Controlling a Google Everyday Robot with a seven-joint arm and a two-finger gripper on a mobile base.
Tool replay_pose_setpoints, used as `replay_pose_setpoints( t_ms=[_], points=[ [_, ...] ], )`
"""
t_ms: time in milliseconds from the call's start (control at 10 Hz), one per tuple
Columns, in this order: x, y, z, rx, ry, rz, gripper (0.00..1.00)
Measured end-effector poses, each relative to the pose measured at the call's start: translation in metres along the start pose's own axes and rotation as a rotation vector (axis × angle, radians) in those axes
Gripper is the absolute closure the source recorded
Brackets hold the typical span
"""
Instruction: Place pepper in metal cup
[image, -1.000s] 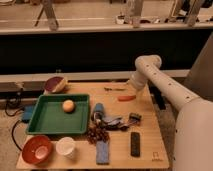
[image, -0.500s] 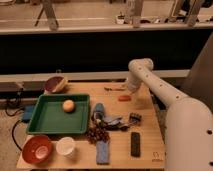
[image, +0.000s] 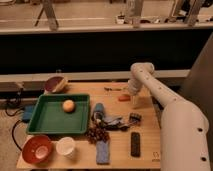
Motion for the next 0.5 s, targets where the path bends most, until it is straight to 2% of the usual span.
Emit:
replay_pose_setpoints(
  t_ms=[200, 300, 500],
  points=[
    [0.012, 0.001, 0.003, 0.003, -0.002, 0.037, 0.2],
    [0.021, 0.003, 0.004, 0.001, -0.002, 0.06, 0.24],
    [0.024, 0.004, 0.008, -0.007, -0.004, 0.07, 0.4]
  ],
)
